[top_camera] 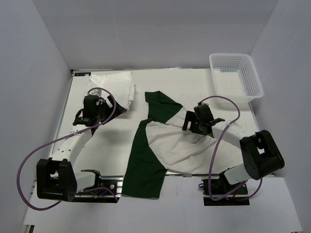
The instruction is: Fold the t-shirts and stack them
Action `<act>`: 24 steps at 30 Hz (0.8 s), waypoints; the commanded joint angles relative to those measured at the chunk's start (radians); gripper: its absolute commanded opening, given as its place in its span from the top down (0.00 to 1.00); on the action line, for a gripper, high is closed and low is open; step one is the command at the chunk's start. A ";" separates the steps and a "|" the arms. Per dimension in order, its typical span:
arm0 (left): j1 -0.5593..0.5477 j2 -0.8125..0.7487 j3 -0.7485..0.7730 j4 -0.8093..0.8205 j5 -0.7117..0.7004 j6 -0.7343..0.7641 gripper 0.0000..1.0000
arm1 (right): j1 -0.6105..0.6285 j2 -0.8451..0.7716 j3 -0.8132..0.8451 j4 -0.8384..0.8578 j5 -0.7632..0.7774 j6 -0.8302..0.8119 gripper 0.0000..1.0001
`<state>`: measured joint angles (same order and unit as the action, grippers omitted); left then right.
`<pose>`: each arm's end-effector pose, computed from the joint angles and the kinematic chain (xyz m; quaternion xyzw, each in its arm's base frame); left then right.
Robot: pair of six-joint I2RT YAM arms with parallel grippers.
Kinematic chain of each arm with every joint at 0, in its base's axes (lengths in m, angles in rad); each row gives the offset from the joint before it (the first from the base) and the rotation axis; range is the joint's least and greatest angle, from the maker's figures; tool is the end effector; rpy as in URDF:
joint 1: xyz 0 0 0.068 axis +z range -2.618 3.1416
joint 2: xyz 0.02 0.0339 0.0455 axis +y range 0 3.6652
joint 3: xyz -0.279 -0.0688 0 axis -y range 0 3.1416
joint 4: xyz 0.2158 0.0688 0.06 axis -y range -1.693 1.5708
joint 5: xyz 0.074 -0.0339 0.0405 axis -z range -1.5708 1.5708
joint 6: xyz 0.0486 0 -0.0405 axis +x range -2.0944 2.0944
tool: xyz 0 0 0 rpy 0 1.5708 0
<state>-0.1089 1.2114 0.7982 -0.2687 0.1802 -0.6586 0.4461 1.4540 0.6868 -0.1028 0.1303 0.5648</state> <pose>0.2358 -0.0345 0.2662 -0.2068 0.8759 -0.2357 0.3667 0.2402 0.1079 0.1906 0.0779 0.9343 0.1124 0.3293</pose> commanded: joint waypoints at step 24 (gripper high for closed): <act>-0.018 0.551 0.163 0.250 -0.050 0.109 0.04 | -0.003 -0.092 0.132 -0.139 0.027 -0.111 0.10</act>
<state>-0.1406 1.7142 0.9047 -0.0654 0.2310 -0.5423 0.4458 1.3907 0.7765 -0.2100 0.1204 0.4637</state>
